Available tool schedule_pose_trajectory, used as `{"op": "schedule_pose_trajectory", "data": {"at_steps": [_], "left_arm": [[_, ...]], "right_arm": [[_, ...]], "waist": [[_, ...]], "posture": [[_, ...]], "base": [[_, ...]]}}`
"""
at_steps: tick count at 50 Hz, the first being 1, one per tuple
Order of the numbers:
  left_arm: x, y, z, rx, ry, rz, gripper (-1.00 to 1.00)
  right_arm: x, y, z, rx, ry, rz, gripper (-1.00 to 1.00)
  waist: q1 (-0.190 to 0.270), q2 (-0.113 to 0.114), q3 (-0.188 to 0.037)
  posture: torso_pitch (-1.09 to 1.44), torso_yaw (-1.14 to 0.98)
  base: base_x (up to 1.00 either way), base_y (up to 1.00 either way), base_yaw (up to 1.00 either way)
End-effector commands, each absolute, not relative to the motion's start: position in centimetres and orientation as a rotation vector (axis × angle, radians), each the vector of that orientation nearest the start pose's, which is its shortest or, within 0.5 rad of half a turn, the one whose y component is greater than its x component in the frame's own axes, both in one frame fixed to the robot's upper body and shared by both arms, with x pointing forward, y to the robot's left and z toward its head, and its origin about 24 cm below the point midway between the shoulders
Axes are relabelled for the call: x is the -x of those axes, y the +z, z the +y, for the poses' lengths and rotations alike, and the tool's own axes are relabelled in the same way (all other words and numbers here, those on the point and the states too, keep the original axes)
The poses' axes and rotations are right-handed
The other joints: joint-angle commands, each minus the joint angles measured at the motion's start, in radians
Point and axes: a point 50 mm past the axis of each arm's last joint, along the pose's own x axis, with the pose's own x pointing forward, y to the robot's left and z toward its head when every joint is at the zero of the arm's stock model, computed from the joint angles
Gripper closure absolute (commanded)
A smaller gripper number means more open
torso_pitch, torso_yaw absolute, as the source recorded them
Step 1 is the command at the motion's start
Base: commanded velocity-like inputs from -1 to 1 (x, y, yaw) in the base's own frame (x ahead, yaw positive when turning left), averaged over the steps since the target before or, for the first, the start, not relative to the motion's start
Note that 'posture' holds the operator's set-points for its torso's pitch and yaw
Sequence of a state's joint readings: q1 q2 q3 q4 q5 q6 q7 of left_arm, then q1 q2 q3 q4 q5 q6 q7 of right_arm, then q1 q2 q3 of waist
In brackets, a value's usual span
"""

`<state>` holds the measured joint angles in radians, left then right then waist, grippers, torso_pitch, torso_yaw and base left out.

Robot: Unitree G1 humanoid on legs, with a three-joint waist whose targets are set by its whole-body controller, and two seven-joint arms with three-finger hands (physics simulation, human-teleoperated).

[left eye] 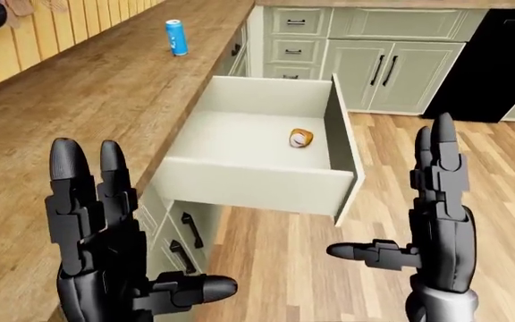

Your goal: Close the right drawer.

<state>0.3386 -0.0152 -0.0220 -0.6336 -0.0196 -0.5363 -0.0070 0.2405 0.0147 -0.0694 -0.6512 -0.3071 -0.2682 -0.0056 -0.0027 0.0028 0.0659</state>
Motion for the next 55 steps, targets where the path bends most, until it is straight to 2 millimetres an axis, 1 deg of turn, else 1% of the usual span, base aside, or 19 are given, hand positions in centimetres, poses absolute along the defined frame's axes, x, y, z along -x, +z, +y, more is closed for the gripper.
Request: {"op": "schedule_pose_trajectory", "data": {"at_steps": [1,3,5,6,8,13,18,19,21,27,29,31,32,34,41,44,45,49,55], "left_arm": [[-14.79,16.95,16.05,-0.011,0.070,-0.912,-1.00],[-14.76,16.97,16.05,-0.011,0.071,-0.912,-1.00],[-14.75,16.96,16.04,-0.011,0.071,-0.912,-1.00],[-14.74,16.96,16.03,-0.011,0.070,-0.912,-1.00],[-14.72,16.99,16.02,-0.011,0.071,-0.913,-1.00],[-14.52,17.37,15.90,-0.011,0.071,-0.913,-1.00],[-14.44,17.52,15.90,-0.011,0.072,-0.914,-1.00],[-14.42,17.56,15.90,-0.011,0.072,-0.914,-1.00],[-14.42,17.59,15.90,-0.011,0.072,-0.915,-1.00],[-14.51,17.41,15.96,-0.011,0.072,-0.914,-1.00],[-14.60,17.16,16.04,-0.011,0.073,-0.915,-1.00],[-14.65,17.00,16.07,-0.010,0.072,-0.915,-1.00],[-14.69,16.93,16.09,-0.010,0.072,-0.914,-1.00],[-14.68,16.90,16.09,-0.010,0.071,-0.914,-1.00],[-14.59,16.98,16.00,-0.010,0.069,-0.914,-1.00],[-14.60,17.01,15.98,-0.010,0.069,-0.914,-1.00],[-14.54,17.12,15.97,-0.011,0.070,-0.914,-1.00],[-14.37,17.55,15.91,-0.011,0.072,-0.916,-1.00],[-14.49,17.39,15.96,-0.011,0.071,-0.915,-1.00]], "right_arm": [[-17.31,17.02,-16.33,0.363,-0.153,-0.734,-1.00],[-17.34,16.93,-16.33,0.364,-0.153,-0.733,-1.00],[-17.36,16.79,-16.38,0.363,-0.152,-0.732,-1.00],[-17.43,16.68,-16.39,0.364,-0.153,-0.729,-1.00],[-17.40,16.71,-16.43,0.363,-0.156,-0.731,-1.00],[-17.39,16.72,-16.42,0.362,-0.155,-0.730,-1.00],[-17.35,16.76,-16.37,0.365,-0.156,-0.729,-1.00],[-17.34,16.76,-16.39,0.364,-0.156,-0.729,-1.00],[-17.34,16.73,-16.36,0.365,-0.155,-0.730,-1.00],[-17.31,16.84,-16.32,0.365,-0.155,-0.730,-1.00],[-17.33,16.82,-16.31,0.366,-0.153,-0.730,-1.00],[-17.29,16.87,-16.30,0.365,-0.153,-0.730,-1.00],[-17.31,16.87,-16.31,0.365,-0.154,-0.730,-1.00],[-17.29,16.88,-16.33,0.363,-0.154,-0.732,-1.00],[-17.31,16.79,-16.34,0.364,-0.151,-0.730,-1.00],[-17.36,16.71,-16.37,0.363,-0.152,-0.729,-1.00],[-17.34,16.75,-16.37,0.363,-0.152,-0.730,-1.00],[-17.31,16.78,-16.35,0.362,-0.151,-0.728,-1.00],[-17.30,16.82,-16.33,0.363,-0.152,-0.728,-1.00]], "waist": [[0.001,-0.001,-0.002],[-0.001,0.030,-0.005],[0.001,0.093,-0.027],[0.014,0.047,-0.016],[0.016,0.055,-0.013],[0.017,0.015,-0.014],[0.012,-0.079,-0.025],[0.001,-0.040,-0.024],[0.001,-0.051,-0.018],[0.002,-0.001,-0.007],[-0.001,0.031,-0.008],[0.001,0.094,-0.030],[0.014,0.047,-0.019],[0.016,0.056,-0.017],[0.018,-0.006,-0.015],[0.013,-0.083,-0.038],[0.004,-0.042,-0.026],[-0.002,-0.041,-0.026],[-0.001,0.026,-0.006]], "posture": [[0.00,0.00],[0.00,0.00],[0.00,0.00],[0.00,0.00],[0.00,0.00],[0.00,0.00],[0.00,0.00],[0.00,0.00],[0.00,0.00],[0.00,0.00],[0.00,0.00],[0.00,0.00],[0.00,0.00],[0.00,0.00],[0.00,0.00],[0.00,0.00],[0.00,0.00],[0.00,0.00],[0.00,0.00]], "base": [[0.12,0.00,0.00],[0.12,0.00,0.00],[0.12,0.00,0.00],[0.11,0.00,0.00],[0.12,0.00,0.00],[0.12,0.00,0.00],[0.12,0.00,0.00],[0.10,0.00,0.00],[0.11,0.00,0.00],[0.11,0.00,0.00],[0.12,0.00,0.00],[0.11,0.00,0.00],[0.09,0.00,0.00],[0.10,0.00,0.00],[0.10,0.00,0.00],[0.10,0.00,0.00],[0.09,0.00,0.00],[0.10,0.00,0.00],[0.10,0.00,0.00]]}}
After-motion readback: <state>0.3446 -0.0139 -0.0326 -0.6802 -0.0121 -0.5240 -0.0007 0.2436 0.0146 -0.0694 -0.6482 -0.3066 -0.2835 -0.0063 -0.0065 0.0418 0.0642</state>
